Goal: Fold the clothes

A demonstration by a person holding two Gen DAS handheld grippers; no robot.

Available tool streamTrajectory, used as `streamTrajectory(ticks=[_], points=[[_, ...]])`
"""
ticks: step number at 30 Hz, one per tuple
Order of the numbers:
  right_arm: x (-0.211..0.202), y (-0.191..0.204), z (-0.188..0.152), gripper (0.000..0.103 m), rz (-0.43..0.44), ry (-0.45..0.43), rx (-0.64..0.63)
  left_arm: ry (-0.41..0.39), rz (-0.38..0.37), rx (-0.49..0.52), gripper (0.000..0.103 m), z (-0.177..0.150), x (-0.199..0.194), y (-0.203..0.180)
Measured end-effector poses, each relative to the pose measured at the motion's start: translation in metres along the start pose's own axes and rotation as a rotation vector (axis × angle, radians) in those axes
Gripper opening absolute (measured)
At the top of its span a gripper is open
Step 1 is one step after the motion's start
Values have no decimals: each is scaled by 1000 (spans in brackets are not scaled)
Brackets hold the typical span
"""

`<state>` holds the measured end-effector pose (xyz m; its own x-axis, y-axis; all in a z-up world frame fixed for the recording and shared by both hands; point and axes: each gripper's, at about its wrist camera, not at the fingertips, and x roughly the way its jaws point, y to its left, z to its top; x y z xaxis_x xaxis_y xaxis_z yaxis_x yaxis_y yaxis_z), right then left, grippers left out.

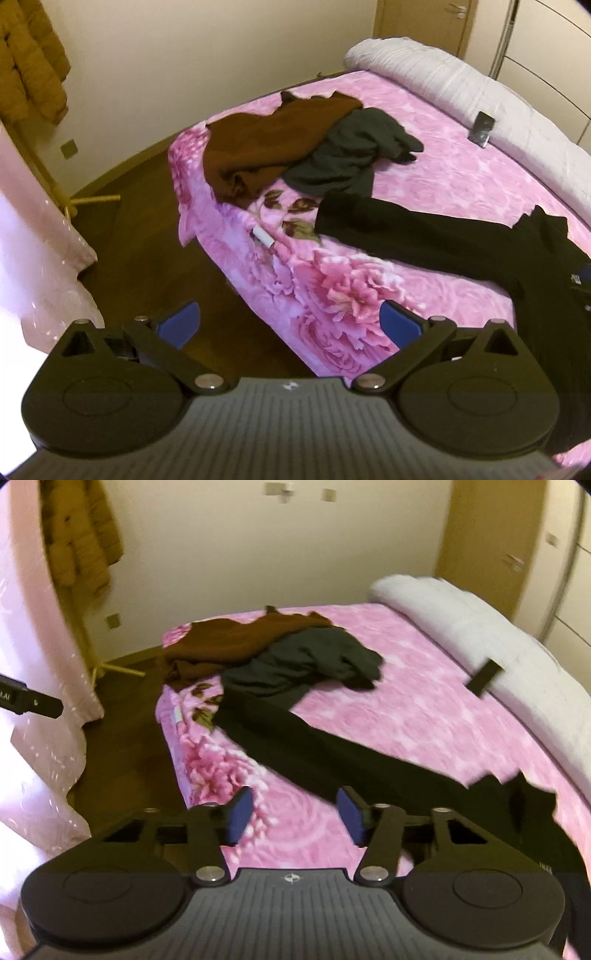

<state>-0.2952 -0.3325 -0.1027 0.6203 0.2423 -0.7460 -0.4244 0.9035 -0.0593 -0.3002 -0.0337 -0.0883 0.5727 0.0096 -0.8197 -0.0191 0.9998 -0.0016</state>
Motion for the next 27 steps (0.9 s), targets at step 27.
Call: streamTrajectory(ticks=[27], points=[[304, 89, 66, 50, 92, 180, -328, 103, -187, 544, 102, 162, 209, 17]])
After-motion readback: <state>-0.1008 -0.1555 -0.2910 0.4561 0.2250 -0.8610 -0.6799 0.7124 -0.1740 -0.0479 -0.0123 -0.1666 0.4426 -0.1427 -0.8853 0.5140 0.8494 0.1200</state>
